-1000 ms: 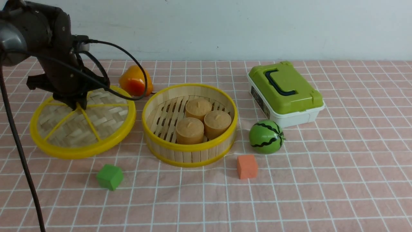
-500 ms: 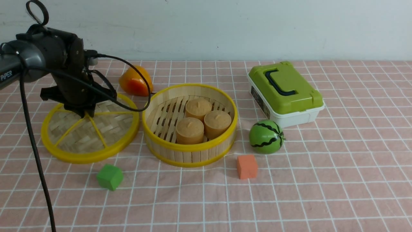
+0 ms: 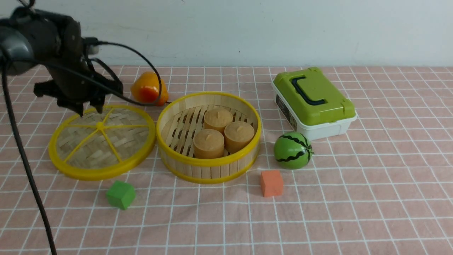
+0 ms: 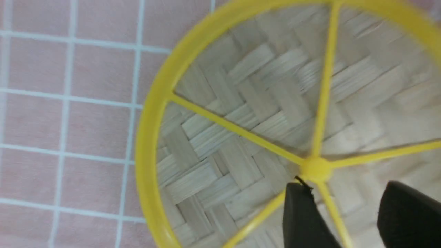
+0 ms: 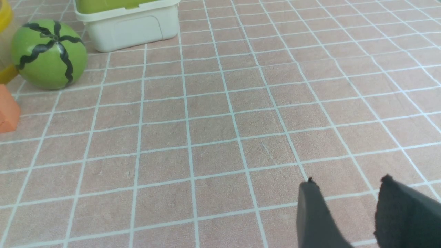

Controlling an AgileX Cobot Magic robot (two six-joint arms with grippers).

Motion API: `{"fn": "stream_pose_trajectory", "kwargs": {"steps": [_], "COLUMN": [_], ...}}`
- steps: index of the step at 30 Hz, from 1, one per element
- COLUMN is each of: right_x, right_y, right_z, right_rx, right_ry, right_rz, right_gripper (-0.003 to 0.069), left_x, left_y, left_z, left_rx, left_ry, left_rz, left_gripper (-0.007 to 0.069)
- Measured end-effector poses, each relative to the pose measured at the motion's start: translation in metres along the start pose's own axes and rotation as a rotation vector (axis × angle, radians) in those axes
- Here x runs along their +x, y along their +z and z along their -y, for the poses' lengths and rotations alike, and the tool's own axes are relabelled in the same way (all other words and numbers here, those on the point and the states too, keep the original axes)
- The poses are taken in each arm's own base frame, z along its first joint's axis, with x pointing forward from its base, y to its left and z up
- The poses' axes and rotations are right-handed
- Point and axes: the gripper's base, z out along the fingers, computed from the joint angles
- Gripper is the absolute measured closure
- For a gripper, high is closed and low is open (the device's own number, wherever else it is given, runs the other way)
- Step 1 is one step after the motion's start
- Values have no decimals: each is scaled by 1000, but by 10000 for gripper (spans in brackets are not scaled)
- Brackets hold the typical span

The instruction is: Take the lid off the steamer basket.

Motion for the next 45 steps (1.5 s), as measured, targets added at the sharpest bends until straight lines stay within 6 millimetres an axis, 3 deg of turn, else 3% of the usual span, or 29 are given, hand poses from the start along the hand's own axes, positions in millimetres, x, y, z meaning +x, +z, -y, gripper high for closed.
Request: {"fn": "stream_pose_trajectory", "kwargs": {"steps": [2, 3, 4, 5, 6, 8, 10, 12, 13, 16, 17, 18, 20, 23, 25, 29, 30, 33, 34, 38, 45], "right_x": [0, 0, 0, 0, 0, 0, 0, 0, 0, 0, 0, 0, 0, 0, 0, 0, 0, 0, 0, 0, 0], "right_y": [0, 0, 0, 0, 0, 0, 0, 0, 0, 0, 0, 0, 0, 0, 0, 0, 0, 0, 0, 0, 0], "right_z": [0, 0, 0, 0, 0, 0, 0, 0, 0, 0, 0, 0, 0, 0, 0, 0, 0, 0, 0, 0, 0], "right_rx": [0, 0, 0, 0, 0, 0, 0, 0, 0, 0, 0, 0, 0, 0, 0, 0, 0, 0, 0, 0, 0], "right_ry": [0, 0, 0, 0, 0, 0, 0, 0, 0, 0, 0, 0, 0, 0, 0, 0, 0, 0, 0, 0, 0], "right_rz": [0, 0, 0, 0, 0, 0, 0, 0, 0, 0, 0, 0, 0, 0, 0, 0, 0, 0, 0, 0, 0], "right_gripper": [417, 417, 417, 417, 417, 417, 417, 417, 417, 417, 417, 417, 417, 417, 417, 417, 417, 417, 417, 417, 417], "left_x": [-9, -15, -16, -15, -15, 4, 25, 39, 61, 118, 142, 146, 200, 229, 264, 294, 312, 331, 345, 362, 361], "left_y": [-44, -88, -115, -155, -162, -252, -294, -312, -331, -351, -352, -352, -345, -335, -312, -287, -273, -257, -250, -232, -220], "left_z": [-4, -8, -11, -16, -17, -31, -40, -45, -51, -63, -66, -66, -71, -74, -77, -79, -80, -81, -82, -82, -83], "left_rx": [25, 51, 67, 91, 94, 154, 185, 198, 212, 255, 285, 290, 355, 371, 369, 367, 367, 379, 397, 401, 363], "left_ry": [-10, -18, -23, -29, -30, -44, -52, -55, -58, -74, -85, -88, -100, -92, -80, -79, -80, -86, -94, -97, -67], "left_rz": [90, 180, 233, 314, 328, 515, 612, 661, 719, 785, 787, 787, 775, 764, 718, 678, 669, 661, 678, 682, 720], "left_gripper": [387, 440, 473, 522, 530, 636, 637, 637, 637, 637, 637, 637, 637, 637, 637, 637, 637, 637, 637, 637, 637]}}
